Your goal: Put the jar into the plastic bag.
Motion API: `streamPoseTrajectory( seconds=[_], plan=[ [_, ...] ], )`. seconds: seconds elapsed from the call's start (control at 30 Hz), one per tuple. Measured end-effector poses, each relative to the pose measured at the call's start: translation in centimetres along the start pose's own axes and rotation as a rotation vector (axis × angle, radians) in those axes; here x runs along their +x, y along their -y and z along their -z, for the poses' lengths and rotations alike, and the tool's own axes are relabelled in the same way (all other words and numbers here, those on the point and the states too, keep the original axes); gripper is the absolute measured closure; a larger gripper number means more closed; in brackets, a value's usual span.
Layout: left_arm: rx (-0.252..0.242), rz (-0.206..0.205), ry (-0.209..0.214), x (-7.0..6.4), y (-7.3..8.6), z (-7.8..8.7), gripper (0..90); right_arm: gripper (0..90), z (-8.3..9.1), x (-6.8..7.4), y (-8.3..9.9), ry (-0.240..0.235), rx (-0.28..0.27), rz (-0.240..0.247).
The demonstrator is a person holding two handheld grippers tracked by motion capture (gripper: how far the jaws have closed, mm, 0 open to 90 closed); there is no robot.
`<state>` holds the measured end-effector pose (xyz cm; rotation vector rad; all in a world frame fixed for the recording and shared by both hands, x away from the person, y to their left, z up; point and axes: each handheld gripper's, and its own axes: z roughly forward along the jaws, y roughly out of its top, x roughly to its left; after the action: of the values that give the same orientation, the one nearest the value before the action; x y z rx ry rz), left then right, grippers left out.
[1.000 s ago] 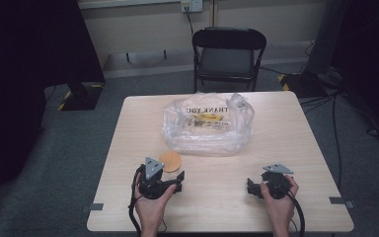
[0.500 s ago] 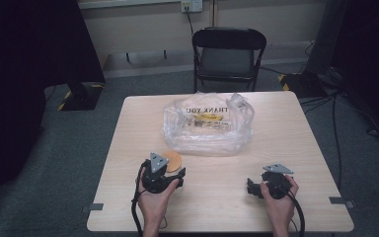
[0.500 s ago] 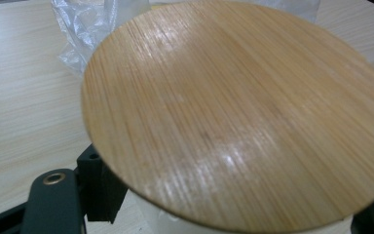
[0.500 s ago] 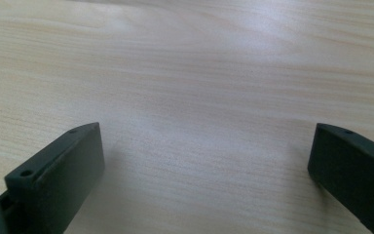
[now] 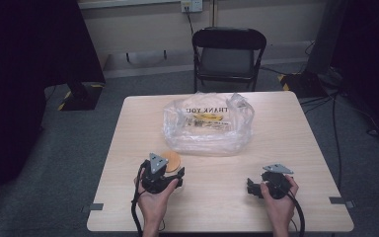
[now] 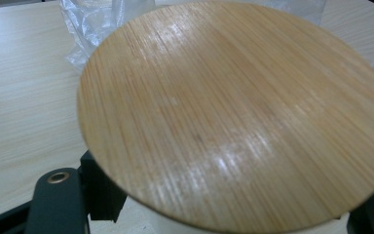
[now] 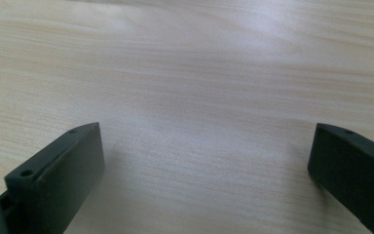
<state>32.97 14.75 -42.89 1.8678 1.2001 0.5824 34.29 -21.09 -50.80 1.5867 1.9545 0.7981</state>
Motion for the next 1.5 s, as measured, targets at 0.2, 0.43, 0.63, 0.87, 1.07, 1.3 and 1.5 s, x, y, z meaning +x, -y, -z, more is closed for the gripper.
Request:
streamPoseTrajectory(
  seconds=[0.2,0.43,0.63,0.87,1.07,1.3,1.5],
  plan=[
    [-0.010,0.008,-0.006,0.1,0.2,0.1,26.1,0.0,0.0,0.0,0.0,0.000,0.000,0.000],
    [-0.029,0.013,-0.009,0.2,0.0,0.5,26.1,0.0,0.0,0.0,0.0,0.000,0.000,0.000],
    [-0.050,0.011,-0.008,0.1,-0.3,0.9,26.2,0.0,0.0,0.0,0.0,0.000,0.000,0.000],
    [-0.090,0.022,0.006,0.1,-0.9,1.5,26.2,0.0,0.0,0.0,0.0,0.000,0.000,0.000],
    [-0.104,0.023,0.009,0.1,-1.4,1.7,26.2,0.0,0.0,0.0,0.0,0.000,0.000,0.000],
    [-0.133,0.023,0.011,-0.2,-2.3,2.1,26.2,0.0,0.0,0.0,0.0,0.000,0.000,0.000],
    [-0.150,0.016,0.013,-0.4,-3.2,2.3,26.2,0.0,0.0,0.0,0.0,0.000,0.000,0.000]
  ],
)
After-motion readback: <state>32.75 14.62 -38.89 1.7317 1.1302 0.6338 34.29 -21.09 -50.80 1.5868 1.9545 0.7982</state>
